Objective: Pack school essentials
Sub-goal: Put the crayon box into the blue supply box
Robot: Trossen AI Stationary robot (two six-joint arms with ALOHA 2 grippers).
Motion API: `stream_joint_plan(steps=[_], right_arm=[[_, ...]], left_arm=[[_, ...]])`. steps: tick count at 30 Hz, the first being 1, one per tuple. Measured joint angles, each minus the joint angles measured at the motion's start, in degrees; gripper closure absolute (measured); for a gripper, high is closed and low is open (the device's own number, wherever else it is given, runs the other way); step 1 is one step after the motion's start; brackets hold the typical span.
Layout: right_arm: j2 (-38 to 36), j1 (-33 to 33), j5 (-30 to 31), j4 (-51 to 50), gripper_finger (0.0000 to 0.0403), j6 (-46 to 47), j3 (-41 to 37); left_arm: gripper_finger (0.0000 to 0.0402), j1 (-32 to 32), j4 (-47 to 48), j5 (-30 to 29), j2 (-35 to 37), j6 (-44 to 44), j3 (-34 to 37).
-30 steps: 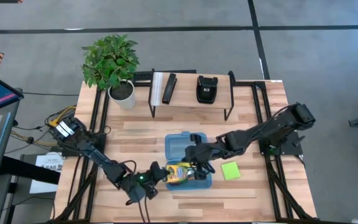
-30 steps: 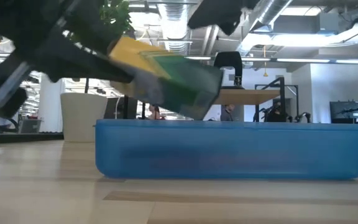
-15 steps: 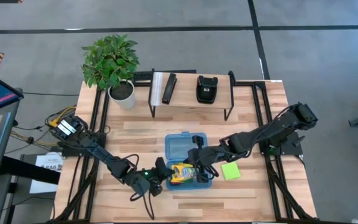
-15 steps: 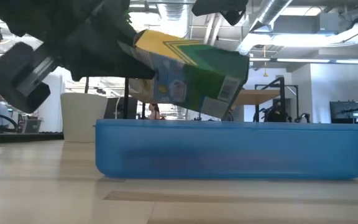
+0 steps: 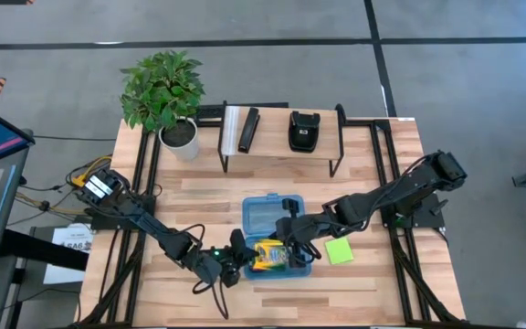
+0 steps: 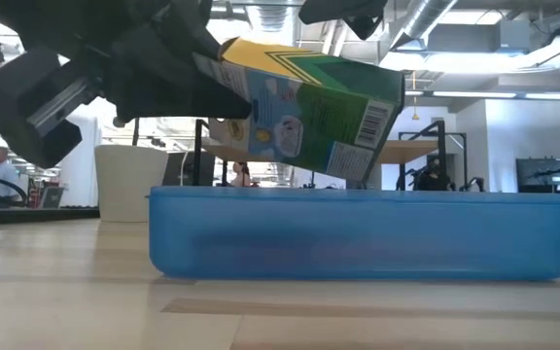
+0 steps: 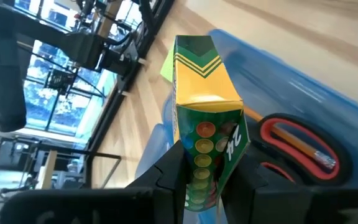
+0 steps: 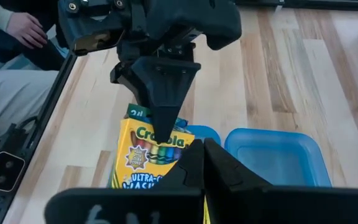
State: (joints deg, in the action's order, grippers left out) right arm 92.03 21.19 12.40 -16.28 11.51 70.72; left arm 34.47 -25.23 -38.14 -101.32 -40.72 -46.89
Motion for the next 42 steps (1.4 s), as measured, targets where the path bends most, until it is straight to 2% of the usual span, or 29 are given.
stream_joint_plan(steps=[7,17,25,32,42], right_arm=[[0.0,0.0,0.0,-0.01,0.0389,0.04,0.0],[0.0,0.0,0.02,0.01,0.0389,0.02,0.0],[0.0,-0.04,0.02,0.01,0.0389,0.04,0.0],[0.0,-0.04,0.0,-0.06,0.0387,0.07,0.0],[-0.49,1.26,1.49,-4.95,0.0389,2.91,-0.02]], left_arm=[[0.0337,-1.51,0.96,1.53,0.0,2.25,0.0],[0.0281,-3.1,0.66,3.18,0.0,2.63,0.0],[0.0278,-3.05,0.73,4.93,0.0,2.47,0.0],[0.0287,-2.71,0.61,4.71,0.0,0.17,0.0],[0.0342,-2.71,-0.54,4.95,-0.02,-1.62,0.0]])
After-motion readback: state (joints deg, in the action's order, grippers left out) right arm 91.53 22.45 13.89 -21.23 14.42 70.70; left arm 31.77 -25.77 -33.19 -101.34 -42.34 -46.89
